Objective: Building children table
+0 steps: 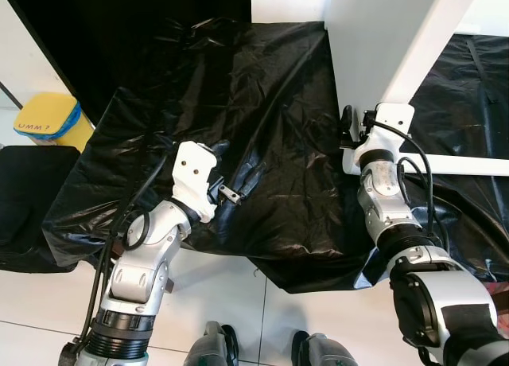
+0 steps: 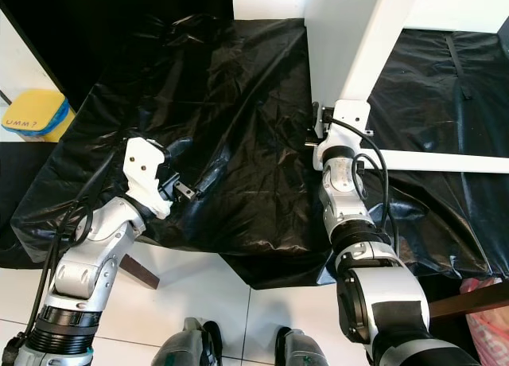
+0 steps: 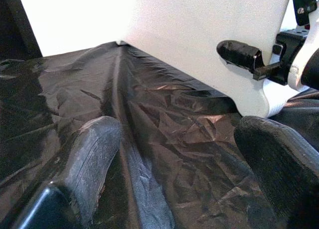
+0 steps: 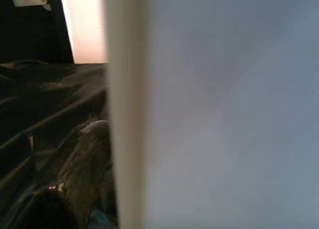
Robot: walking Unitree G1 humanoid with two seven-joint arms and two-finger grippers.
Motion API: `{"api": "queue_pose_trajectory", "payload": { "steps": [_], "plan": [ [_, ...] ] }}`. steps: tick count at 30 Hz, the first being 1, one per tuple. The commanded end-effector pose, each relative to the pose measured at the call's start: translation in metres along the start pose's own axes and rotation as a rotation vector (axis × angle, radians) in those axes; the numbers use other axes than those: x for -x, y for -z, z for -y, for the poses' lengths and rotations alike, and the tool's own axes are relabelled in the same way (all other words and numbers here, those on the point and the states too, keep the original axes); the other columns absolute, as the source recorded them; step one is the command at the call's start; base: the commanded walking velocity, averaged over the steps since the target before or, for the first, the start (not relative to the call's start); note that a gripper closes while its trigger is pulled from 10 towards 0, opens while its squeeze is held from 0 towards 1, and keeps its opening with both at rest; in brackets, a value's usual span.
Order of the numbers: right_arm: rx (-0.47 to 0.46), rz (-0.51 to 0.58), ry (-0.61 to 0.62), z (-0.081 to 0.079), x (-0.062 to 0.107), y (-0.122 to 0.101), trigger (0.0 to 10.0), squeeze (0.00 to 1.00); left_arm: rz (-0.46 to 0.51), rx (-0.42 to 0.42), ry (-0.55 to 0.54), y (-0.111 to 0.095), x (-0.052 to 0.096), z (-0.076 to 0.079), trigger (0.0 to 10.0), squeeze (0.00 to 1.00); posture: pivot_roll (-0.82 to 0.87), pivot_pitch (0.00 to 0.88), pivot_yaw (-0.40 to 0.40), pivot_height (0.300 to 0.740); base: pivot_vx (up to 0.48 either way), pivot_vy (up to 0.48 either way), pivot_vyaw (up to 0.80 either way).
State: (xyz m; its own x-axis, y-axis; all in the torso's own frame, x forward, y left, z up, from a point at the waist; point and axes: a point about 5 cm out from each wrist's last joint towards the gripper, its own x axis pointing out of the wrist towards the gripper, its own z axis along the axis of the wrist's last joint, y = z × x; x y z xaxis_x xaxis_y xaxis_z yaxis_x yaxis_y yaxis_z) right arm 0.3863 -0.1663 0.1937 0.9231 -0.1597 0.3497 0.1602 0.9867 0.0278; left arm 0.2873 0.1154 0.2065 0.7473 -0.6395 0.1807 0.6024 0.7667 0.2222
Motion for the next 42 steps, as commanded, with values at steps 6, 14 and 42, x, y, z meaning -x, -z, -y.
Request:
{"api": "queue_pose_trajectory", "payload": {
  "steps": [6, 14, 42],
  "plan": [
    [0.001, -0.019, -0.014, -0.003, 0.001, 0.005, 10.0, 0.0, -0.002, -0.01, -0.036, -0.003, 0.003, -0.004, 10.0, 0.0, 0.13, 0.171, 0.018, 0.74, 0.0, 0.0, 0.0],
    [0.001, -0.041, -0.023, -0.003, -0.004, 0.006, 10.0, 0.0, -0.002, -0.011, -0.039, -0.005, 0.003, -0.005, 10.0, 0.0, 0.14, 0.177, 0.034, 0.74, 0.0, 0.0, 0.0],
    [-0.136, 0.079, -0.244, -0.058, 0.021, 0.002, 0.0, 0.0, 0.04, -0.081, -0.076, -0.026, 0.012, -0.031, 10.0, 0.0, 0.15, 0.163, 0.016, 0.74, 0.0, 0.0, 0.0]
  ]
}}
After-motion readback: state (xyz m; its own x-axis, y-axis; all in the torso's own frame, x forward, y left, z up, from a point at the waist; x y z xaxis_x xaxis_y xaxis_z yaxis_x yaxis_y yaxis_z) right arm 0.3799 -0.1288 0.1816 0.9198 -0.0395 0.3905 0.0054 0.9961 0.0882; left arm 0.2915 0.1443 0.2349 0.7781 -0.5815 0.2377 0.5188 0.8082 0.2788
